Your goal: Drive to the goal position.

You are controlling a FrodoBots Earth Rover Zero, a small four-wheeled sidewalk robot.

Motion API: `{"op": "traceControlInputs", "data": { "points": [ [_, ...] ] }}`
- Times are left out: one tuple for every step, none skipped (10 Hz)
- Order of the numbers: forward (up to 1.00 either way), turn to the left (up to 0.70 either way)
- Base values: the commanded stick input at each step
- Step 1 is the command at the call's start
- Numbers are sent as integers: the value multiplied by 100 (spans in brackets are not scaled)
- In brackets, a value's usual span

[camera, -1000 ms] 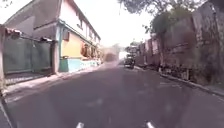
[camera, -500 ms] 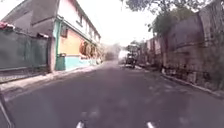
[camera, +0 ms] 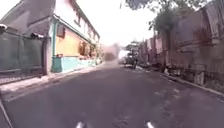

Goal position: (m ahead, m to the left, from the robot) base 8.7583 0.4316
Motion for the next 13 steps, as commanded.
{"op": "traceControlInputs", "data": {
  "points": [
    [70, 1],
    [70, 1],
    [70, 1],
    [70, 1],
    [70, 1],
    [70, 1],
    [70, 1],
    [70, 1],
    [70, 1],
    [70, 1],
    [70, 1],
    [70, 1],
    [70, 2]
  ]
}}
